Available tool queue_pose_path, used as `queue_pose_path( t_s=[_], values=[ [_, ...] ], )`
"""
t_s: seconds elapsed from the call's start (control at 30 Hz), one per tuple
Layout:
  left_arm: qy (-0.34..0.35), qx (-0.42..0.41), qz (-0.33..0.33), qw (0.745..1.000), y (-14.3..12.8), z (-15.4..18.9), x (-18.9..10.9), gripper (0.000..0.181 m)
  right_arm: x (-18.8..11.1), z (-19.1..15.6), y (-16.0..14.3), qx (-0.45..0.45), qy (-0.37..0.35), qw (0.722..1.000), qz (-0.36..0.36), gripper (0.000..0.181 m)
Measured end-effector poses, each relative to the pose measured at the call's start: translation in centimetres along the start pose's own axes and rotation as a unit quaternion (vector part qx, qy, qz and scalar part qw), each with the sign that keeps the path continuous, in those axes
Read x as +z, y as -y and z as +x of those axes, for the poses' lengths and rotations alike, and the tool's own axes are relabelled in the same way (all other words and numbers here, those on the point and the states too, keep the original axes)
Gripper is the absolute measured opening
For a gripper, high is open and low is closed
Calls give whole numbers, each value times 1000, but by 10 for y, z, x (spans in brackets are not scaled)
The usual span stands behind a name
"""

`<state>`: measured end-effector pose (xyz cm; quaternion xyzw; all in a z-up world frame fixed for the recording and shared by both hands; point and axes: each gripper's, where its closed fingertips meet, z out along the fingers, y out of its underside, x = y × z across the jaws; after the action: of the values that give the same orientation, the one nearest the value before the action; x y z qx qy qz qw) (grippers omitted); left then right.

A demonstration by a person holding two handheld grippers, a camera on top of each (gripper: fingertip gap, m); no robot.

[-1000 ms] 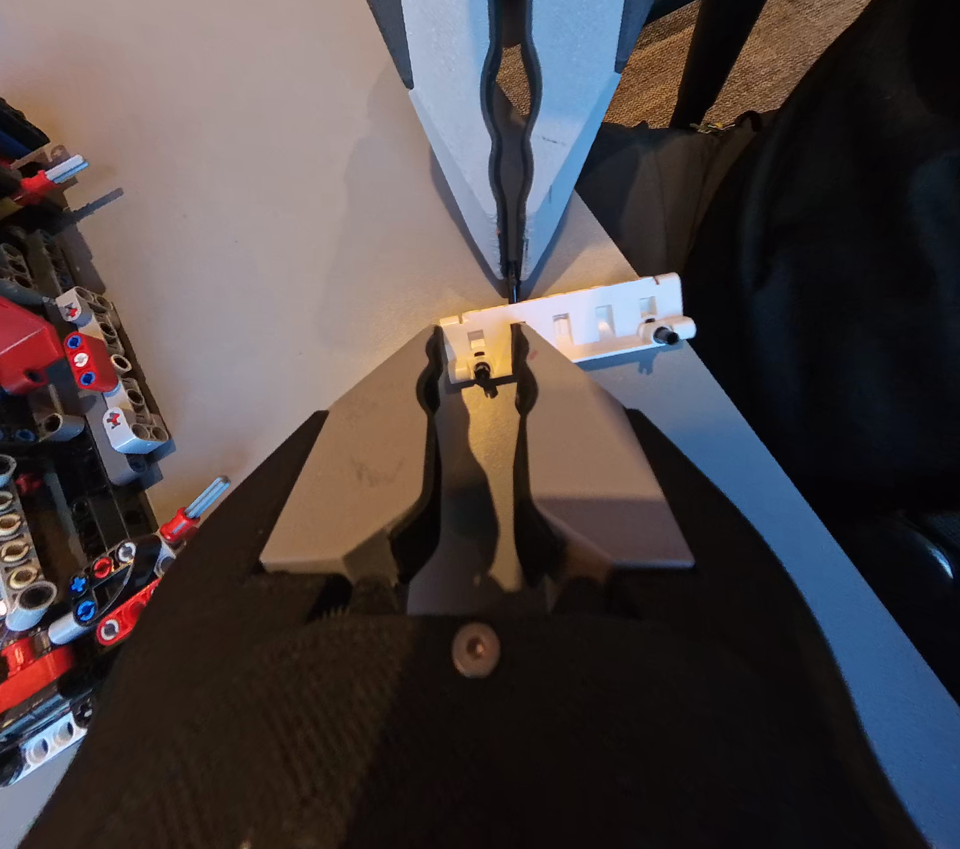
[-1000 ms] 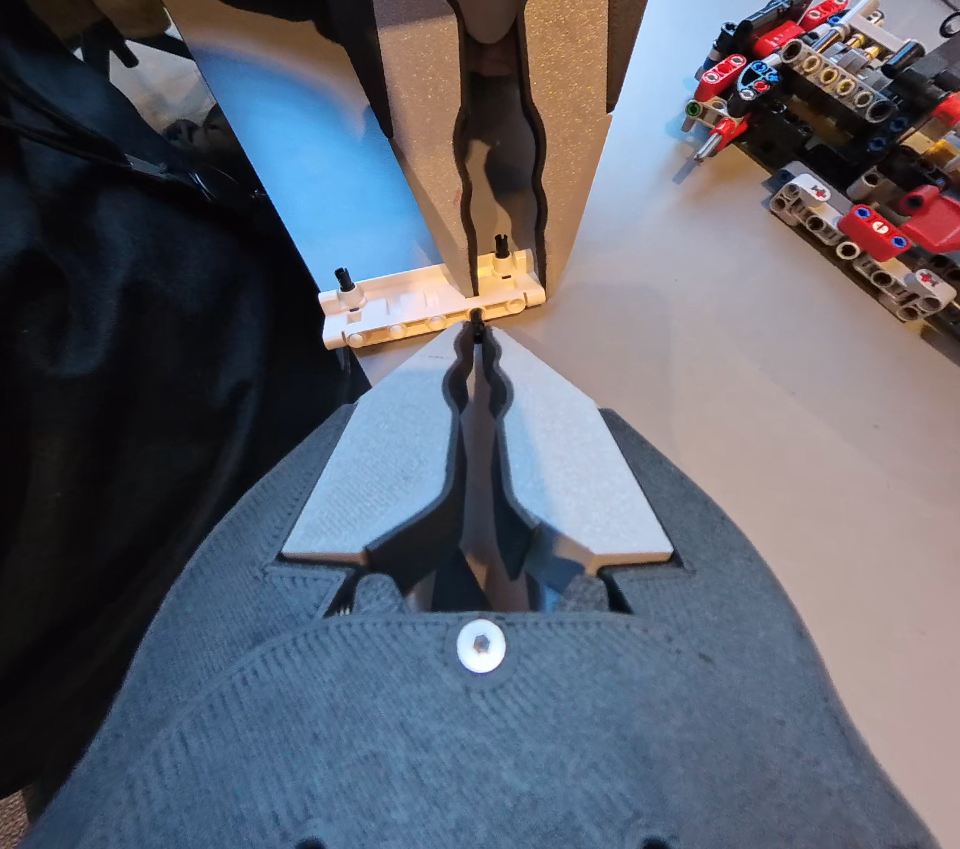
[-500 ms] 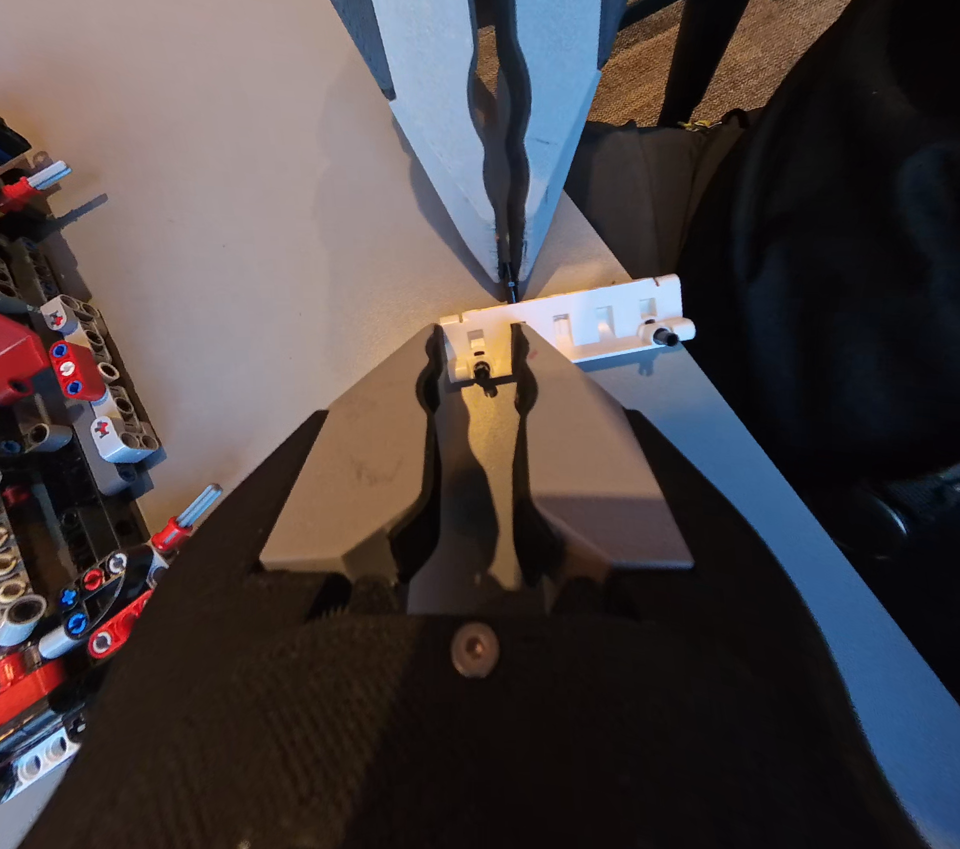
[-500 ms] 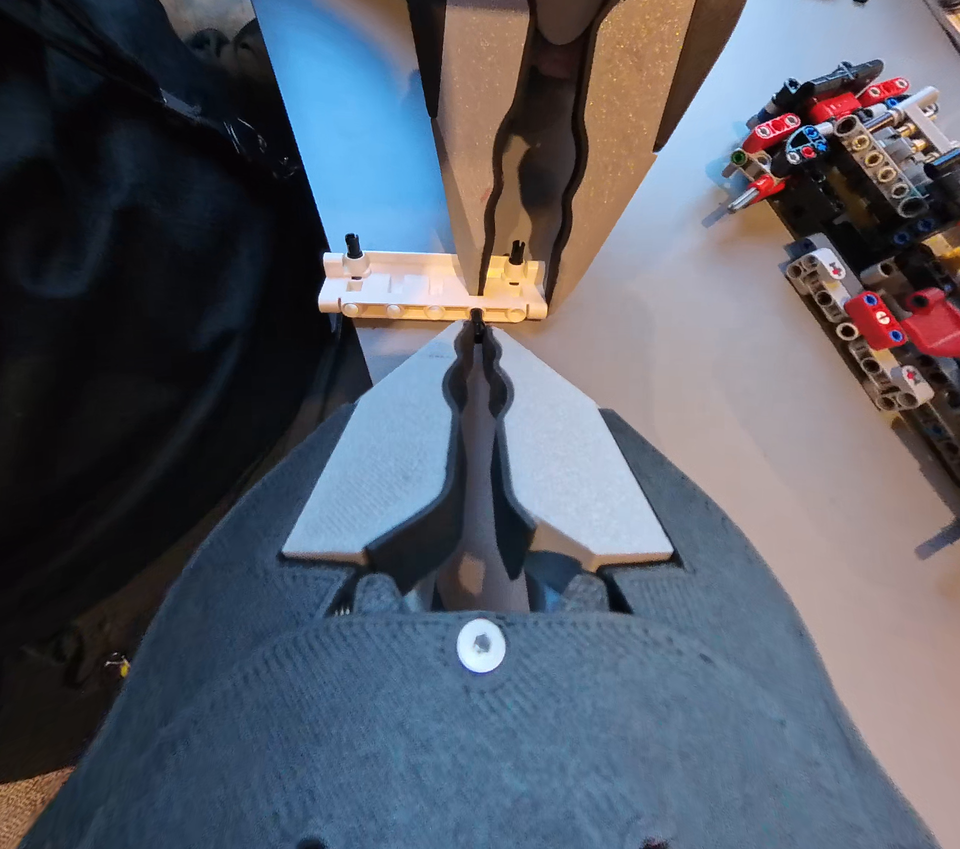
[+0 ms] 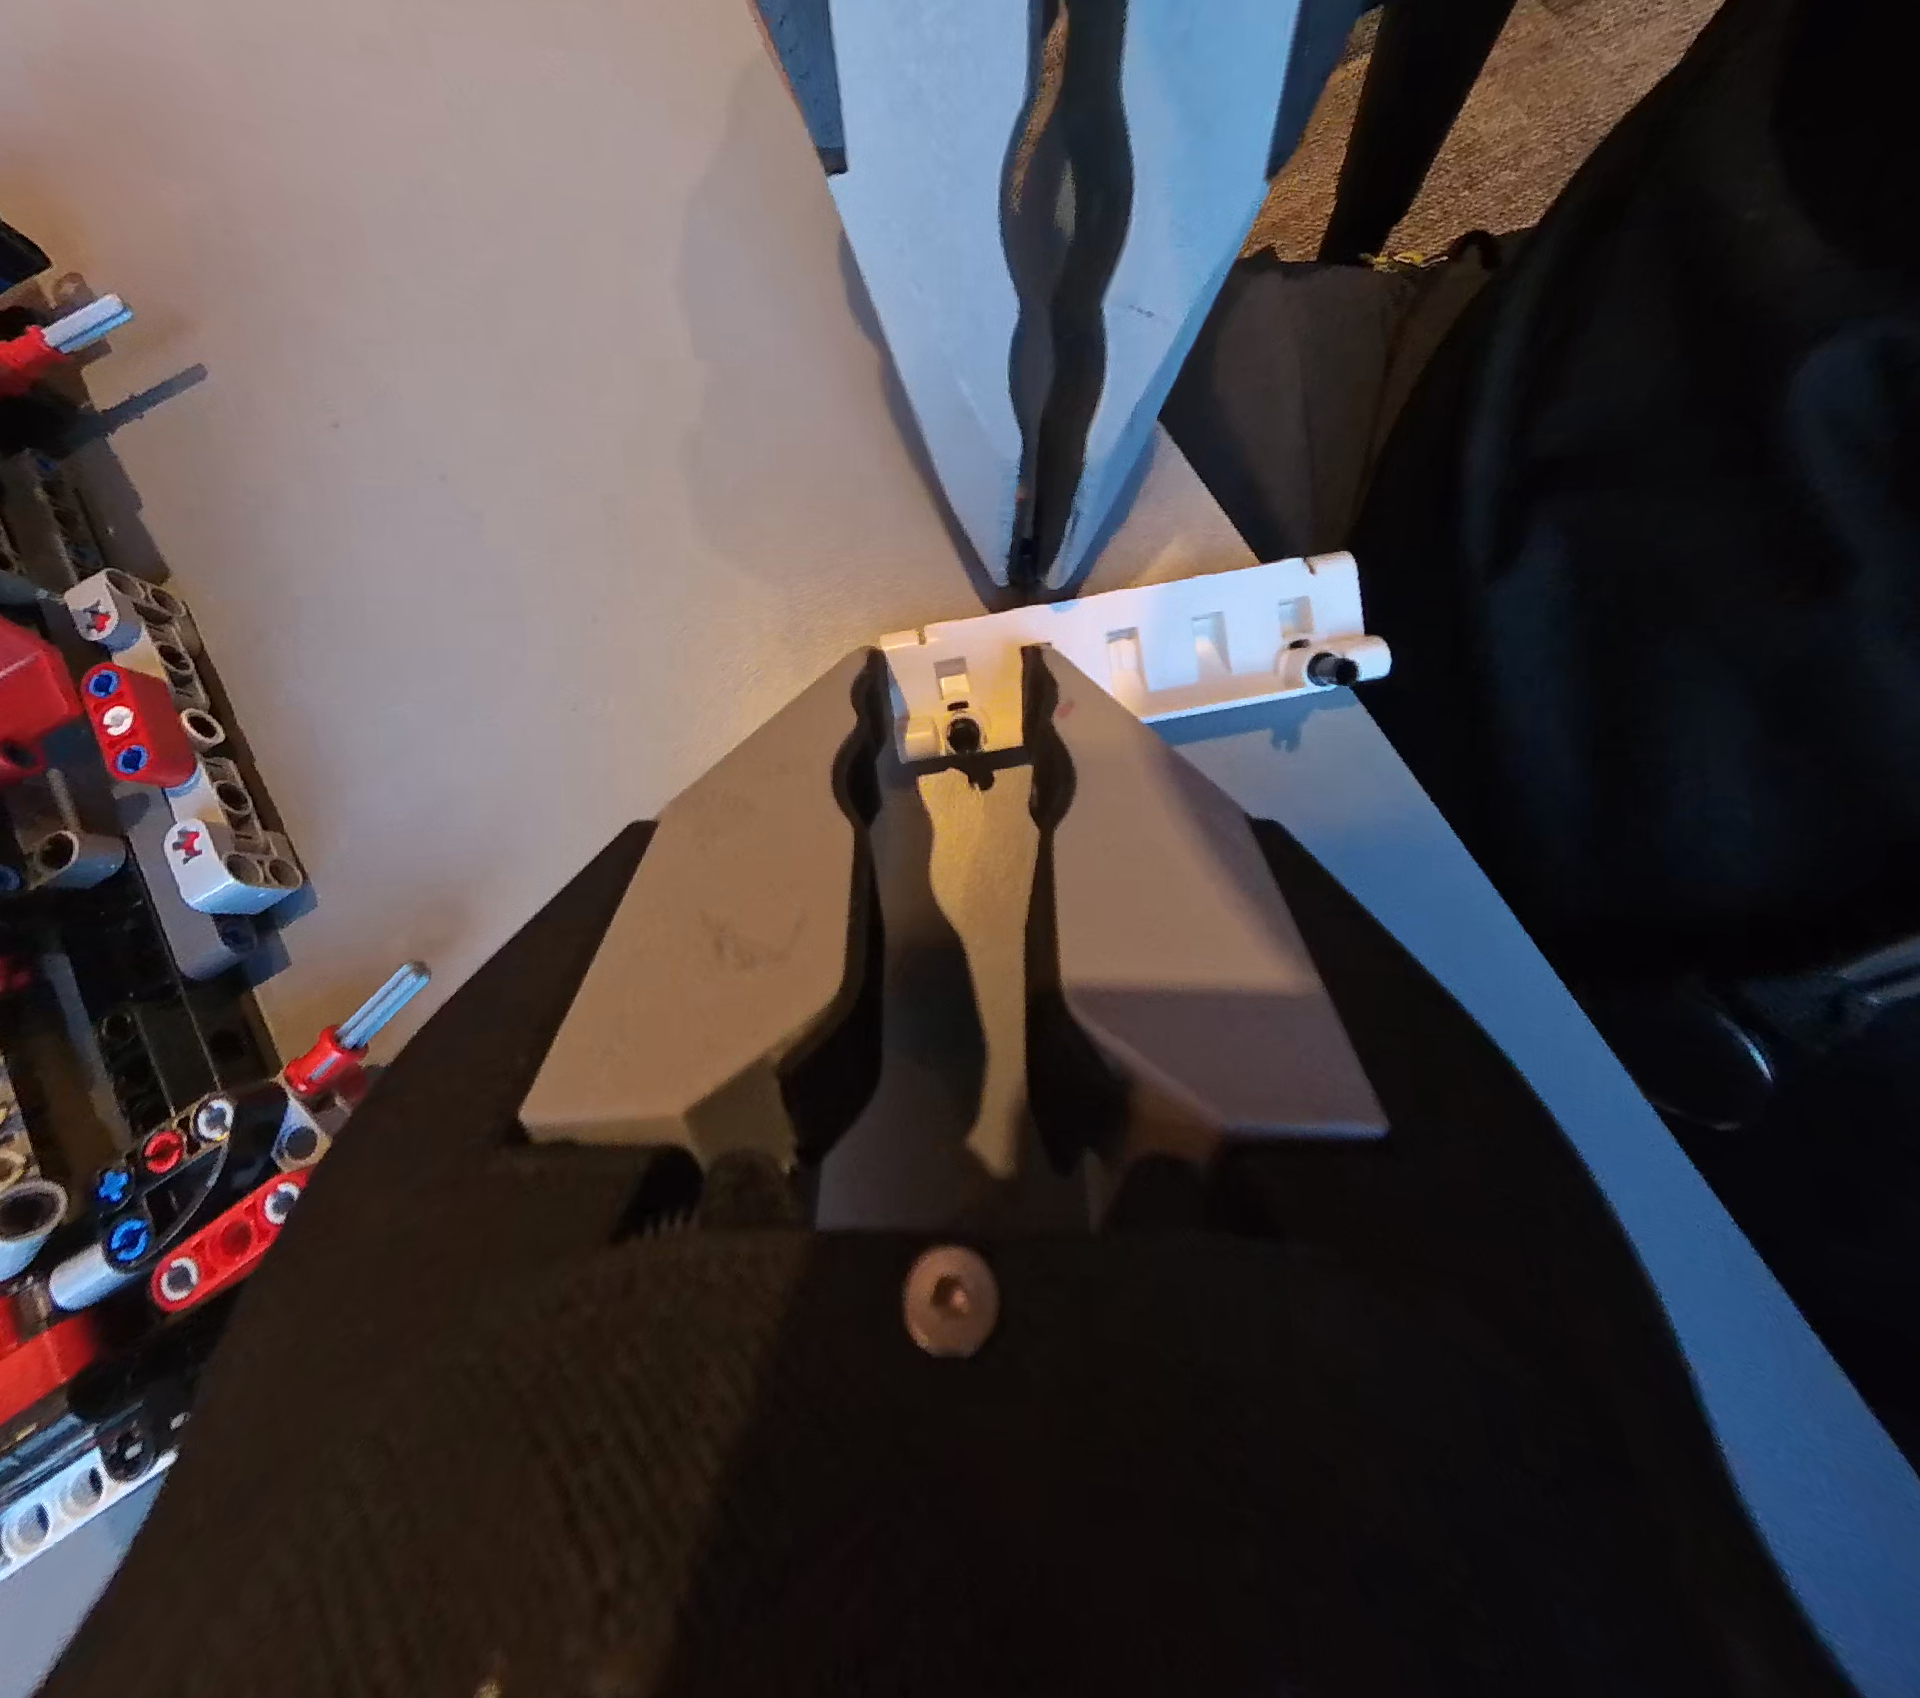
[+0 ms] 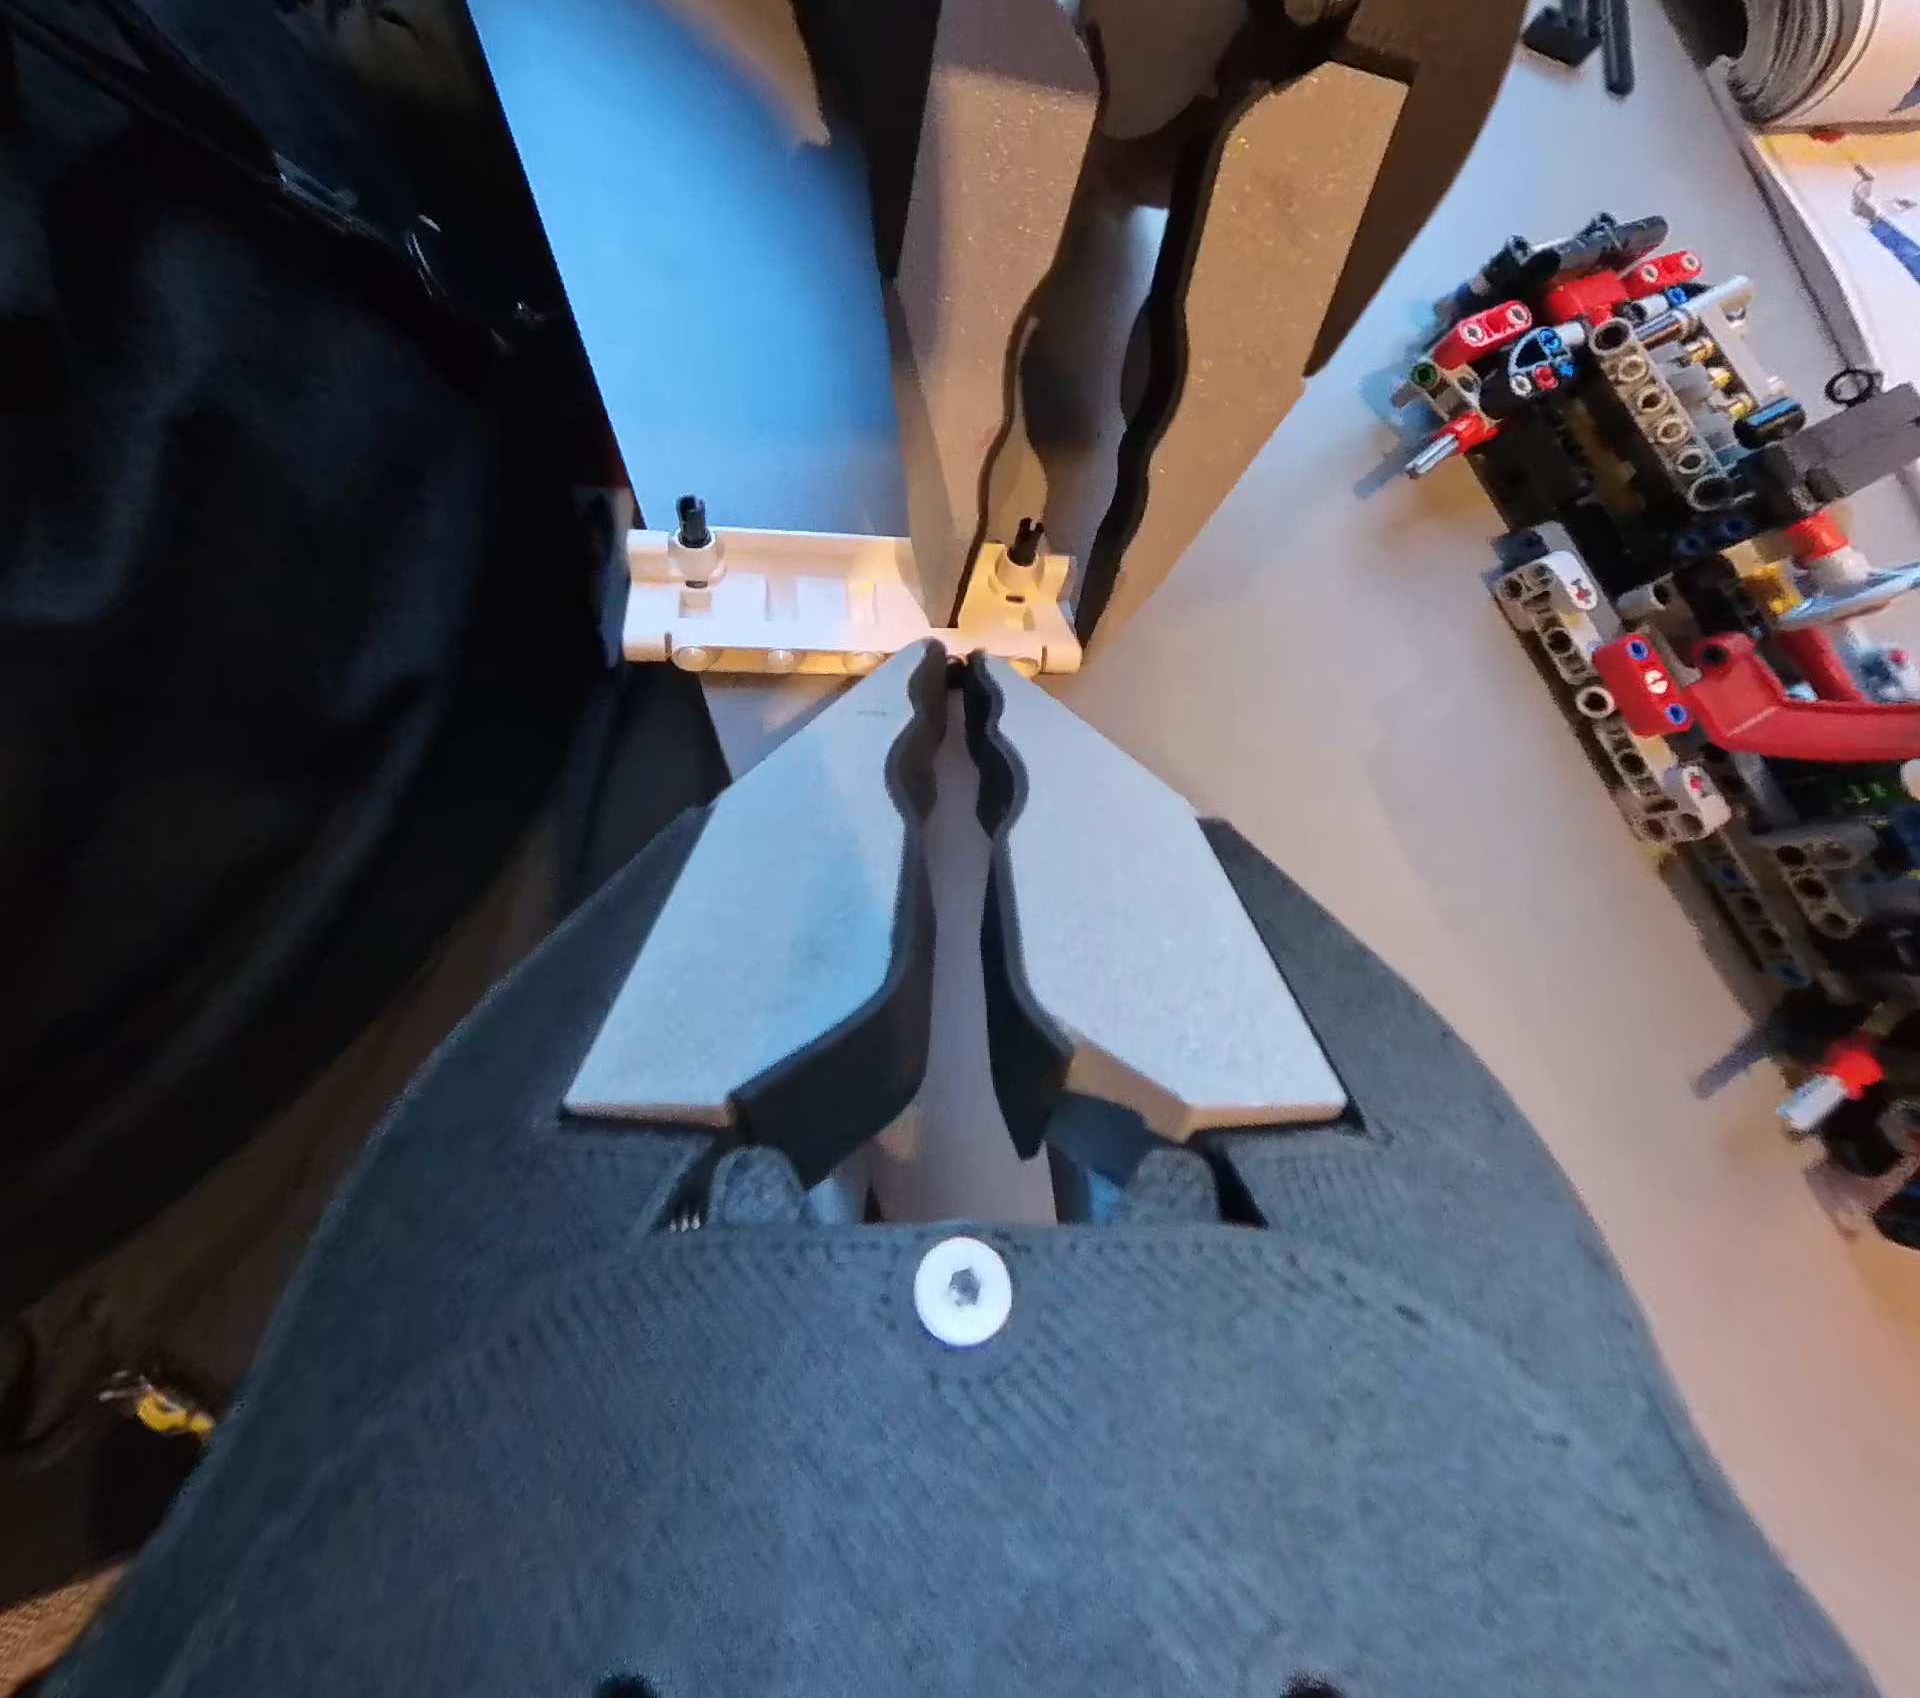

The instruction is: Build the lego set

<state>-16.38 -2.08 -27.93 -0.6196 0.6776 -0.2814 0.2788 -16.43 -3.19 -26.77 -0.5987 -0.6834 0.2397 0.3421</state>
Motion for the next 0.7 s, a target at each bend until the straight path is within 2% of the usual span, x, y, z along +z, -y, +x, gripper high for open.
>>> queue_pose_path(
  t_s=[0.2,0.4,0.57,0.7],
  values=[
    [5,4,2,1000,0,-1,0,23,-2,1,-2,86,6,995,49,1],
    [10,8,4,1000,0,-1,0,23,-5,3,0,216,6,970,116,1],
    [9,15,4,1000,2,1,1,23,-6,-2,0,211,-18,971,112,1],
    [-5,36,7,999,5,7,4,23,-17,-4,3,181,-79,974,113,1]
  ],
)
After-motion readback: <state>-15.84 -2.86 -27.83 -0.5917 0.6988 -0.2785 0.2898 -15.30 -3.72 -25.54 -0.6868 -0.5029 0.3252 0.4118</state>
